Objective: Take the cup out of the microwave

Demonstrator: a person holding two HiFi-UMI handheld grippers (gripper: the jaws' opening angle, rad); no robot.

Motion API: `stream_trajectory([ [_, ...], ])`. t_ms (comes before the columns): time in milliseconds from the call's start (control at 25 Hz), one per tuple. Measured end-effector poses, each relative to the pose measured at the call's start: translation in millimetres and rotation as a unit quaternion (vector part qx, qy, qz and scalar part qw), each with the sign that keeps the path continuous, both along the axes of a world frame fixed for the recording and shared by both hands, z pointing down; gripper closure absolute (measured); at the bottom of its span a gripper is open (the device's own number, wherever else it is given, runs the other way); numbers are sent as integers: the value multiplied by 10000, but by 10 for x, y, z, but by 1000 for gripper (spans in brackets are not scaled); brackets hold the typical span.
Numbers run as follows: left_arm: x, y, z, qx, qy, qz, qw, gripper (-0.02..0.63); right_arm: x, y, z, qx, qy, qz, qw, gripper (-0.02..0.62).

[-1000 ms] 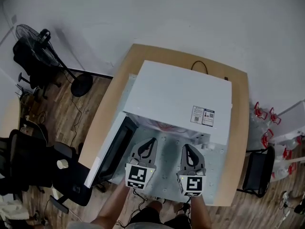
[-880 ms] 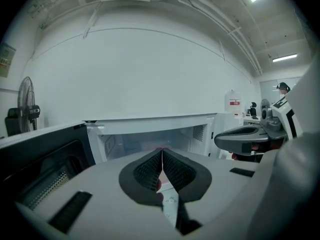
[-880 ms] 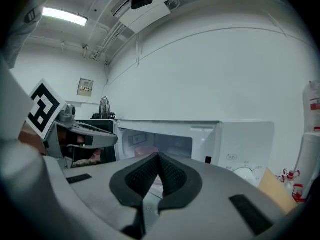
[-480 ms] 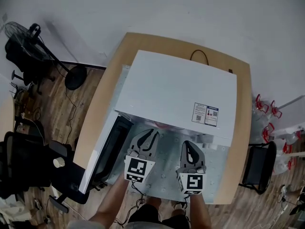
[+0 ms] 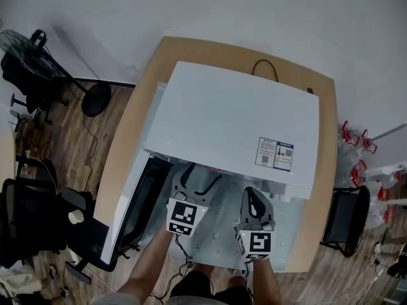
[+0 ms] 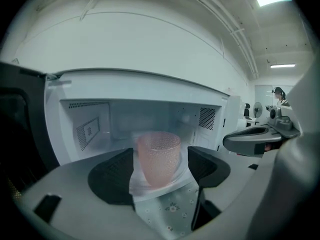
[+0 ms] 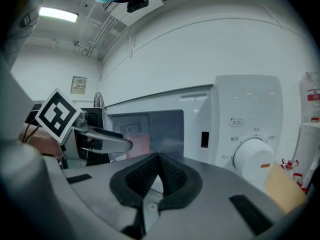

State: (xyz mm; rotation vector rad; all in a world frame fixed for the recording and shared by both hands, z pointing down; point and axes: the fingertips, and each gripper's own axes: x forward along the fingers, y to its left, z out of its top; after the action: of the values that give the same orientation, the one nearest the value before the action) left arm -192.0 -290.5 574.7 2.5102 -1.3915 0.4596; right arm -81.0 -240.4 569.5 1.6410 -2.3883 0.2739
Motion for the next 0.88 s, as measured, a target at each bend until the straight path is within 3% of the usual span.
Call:
stream_trajectory([
  [280, 79, -155, 55, 22, 60, -7, 10000, 233, 64, -11, 75, -44, -11, 57, 10000, 578],
  [880, 149, -314, 167, 51, -96, -141, 9998, 235, 246, 20, 155, -102, -45, 197, 9997, 578],
])
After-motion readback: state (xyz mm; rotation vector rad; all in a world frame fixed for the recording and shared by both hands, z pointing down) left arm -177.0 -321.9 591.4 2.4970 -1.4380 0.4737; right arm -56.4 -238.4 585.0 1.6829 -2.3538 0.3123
